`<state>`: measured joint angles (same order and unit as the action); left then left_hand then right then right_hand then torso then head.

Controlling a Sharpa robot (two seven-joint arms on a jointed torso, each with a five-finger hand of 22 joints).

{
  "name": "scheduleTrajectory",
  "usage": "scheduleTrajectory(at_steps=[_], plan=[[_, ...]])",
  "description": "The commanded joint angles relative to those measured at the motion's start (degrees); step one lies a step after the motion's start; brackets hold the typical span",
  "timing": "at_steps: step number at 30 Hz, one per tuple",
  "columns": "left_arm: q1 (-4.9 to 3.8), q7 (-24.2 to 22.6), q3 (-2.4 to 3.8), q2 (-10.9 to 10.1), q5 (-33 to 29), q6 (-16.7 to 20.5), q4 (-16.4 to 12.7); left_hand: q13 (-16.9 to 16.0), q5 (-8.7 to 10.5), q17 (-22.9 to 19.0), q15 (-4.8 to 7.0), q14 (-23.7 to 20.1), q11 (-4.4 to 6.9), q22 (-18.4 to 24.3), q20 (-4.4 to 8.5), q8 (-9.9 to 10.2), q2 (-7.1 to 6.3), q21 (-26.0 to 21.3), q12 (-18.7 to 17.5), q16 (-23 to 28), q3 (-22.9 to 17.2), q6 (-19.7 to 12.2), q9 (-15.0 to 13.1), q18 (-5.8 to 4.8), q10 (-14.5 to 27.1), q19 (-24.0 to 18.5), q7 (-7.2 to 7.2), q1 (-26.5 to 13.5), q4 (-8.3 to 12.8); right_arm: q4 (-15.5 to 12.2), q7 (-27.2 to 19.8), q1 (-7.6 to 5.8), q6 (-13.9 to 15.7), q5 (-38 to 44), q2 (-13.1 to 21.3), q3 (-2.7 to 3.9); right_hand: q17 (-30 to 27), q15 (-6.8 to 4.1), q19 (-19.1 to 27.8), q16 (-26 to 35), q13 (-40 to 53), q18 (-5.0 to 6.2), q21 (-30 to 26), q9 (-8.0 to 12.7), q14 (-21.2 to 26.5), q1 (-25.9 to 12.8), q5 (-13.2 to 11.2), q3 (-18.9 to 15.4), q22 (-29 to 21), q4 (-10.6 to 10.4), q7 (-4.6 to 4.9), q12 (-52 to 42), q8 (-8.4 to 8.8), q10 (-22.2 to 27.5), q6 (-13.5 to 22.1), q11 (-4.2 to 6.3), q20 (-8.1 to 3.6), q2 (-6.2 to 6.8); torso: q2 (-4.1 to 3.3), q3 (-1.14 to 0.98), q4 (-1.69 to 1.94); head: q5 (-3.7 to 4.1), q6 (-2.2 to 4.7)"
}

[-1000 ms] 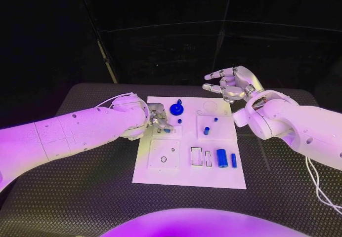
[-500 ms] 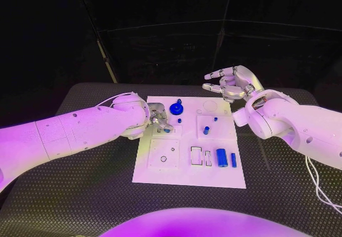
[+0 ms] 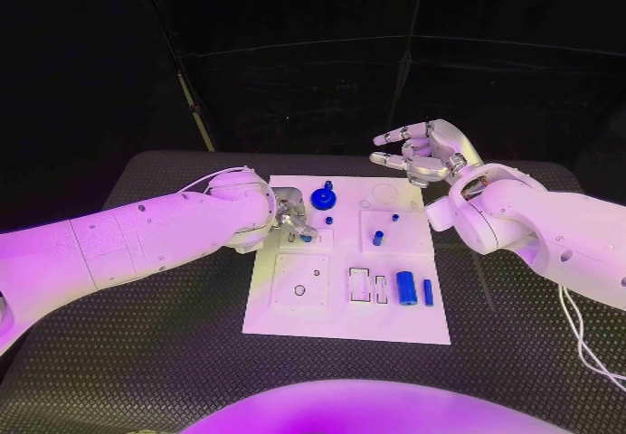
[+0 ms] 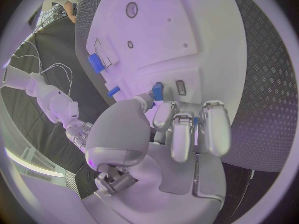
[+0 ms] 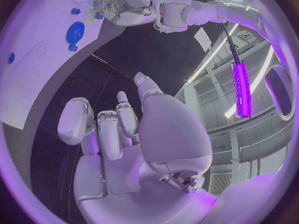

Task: Assemble the parts on the task board

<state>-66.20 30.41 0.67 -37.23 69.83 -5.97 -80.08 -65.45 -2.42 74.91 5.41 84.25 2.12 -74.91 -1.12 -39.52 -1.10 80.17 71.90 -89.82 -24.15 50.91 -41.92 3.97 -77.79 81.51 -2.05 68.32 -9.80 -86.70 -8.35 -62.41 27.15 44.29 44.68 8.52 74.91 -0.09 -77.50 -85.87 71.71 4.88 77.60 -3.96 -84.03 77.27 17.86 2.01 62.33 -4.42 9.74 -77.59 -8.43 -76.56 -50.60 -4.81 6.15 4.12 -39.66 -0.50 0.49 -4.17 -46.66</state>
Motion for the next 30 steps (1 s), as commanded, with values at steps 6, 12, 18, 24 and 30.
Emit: scheduleTrajectory(at_steps=[6,12,18,24,30], plan=[[0.18,0.3,-0.24,0.6,0.2,-1.9,0.5,-0.5,-0.27,15.1,-0.06,5.7,0.27,-1.2,0.03,-0.4,-0.55,0.2,0.4,-0.2,-2.5,1.4,-0.5,-0.56,-0.3,-0.1,0.66,-4.3,1.9,-0.2,-0.2,-0.11,-0.6,0.1,0.0,0.05,4.9,0.27,0.4,0.2,0.0,0.4,-0.2,-0.1,-3.7,0.1,-0.4,0.0,0.0,0.3,-0.07,0.2,-0.37,0.4,0.0,0.15,0.07,-0.7,-0.02,-0.01,-0.01,0.07,-0.17],[0.18,0.2,-0.27,0.8,0.2,-2.1,0.7,-0.8,-0.26,15.1,0.04,5.7,0.39,-1.4,0.11,-0.6,-0.83,0.3,0.7,-0.2,-1.5,1.8,-0.7,-0.59,-0.6,0.0,0.79,-5.6,1.4,-0.2,-0.1,-0.11,-0.7,0.1,0.1,0.05,5.1,0.27,0.3,0.1,0.0,0.39,-0.2,-0.1,-3.7,0.1,-0.4,0.0,0.0,0.3,-0.07,0.1,-0.37,0.3,0.0,0.15,0.07,-0.7,-0.02,0.01,0.01,0.24,-0.2],[0.18,0.2,-0.3,0.9,0.2,-2.2,0.8,-1.1,-0.26,15.1,0.13,5.7,0.5,-1.6,0.19,-0.8,-0.93,0.4,0.9,-0.2,-0.6,2.1,-1.0,-0.63,-0.8,0.2,0.93,-6.3,1.2,-0.3,-0.1,-0.12,-0.7,0.1,0.3,0.05,5.2,0.27,0.3,0.1,0.1,0.39,-0.2,-0.1,-3.8,0.0,-0.4,0.0,0.1,0.3,-0.07,0.1,-0.38,0.3,0.0,0.15,0.07,-0.71,0.0,0.03,0.05,0.33,-0.37],[0.18,0.2,-0.31,0.9,0.2,-2.3,0.8,-1.5,-0.26,15.1,0.23,5.7,0.65,-1.8,0.26,-1.0,-0.93,0.4,1.2,-0.2,-0.1,2.5,-1.2,-0.65,-1.0,0.3,1.1,-6.5,1.2,-0.3,-0.1,-0.12,-0.8,0.1,0.3,0.05,5.2,0.26,0.3,0.1,0.1,0.38,-0.2,-0.1,-3.8,0.0,-0.4,0.0,0.1,0.3,-0.07,0.1,-0.39,0.3,0.0,0.15,0.06,-0.73,0.02,0.06,0.09,0.34,-0.47],[0.18,0.2,-0.31,0.8,0.2,-2.3,0.8,-1.7,-0.26,15.1,0.33,5.7,0.73,-2.0,0.38,-1.2,-1.36,0.5,1.5,-0.2,1.5,2.8,-1.6,-0.7,-1.3,0.4,1.19,-7.8,0.7,-0.3,-0.1,-0.12,-0.8,0.1,0.3,0.05,5.2,0.26,0.3,0.1,0.1,0.38,-0.2,-0.1,-3.8,0.0,-0.4,0.0,0.1,0.3,-0.07,0.1,-0.4,0.3,0.0,0.15,0.06,-0.73,0.0,0.05,0.08,0.31,-0.5]])
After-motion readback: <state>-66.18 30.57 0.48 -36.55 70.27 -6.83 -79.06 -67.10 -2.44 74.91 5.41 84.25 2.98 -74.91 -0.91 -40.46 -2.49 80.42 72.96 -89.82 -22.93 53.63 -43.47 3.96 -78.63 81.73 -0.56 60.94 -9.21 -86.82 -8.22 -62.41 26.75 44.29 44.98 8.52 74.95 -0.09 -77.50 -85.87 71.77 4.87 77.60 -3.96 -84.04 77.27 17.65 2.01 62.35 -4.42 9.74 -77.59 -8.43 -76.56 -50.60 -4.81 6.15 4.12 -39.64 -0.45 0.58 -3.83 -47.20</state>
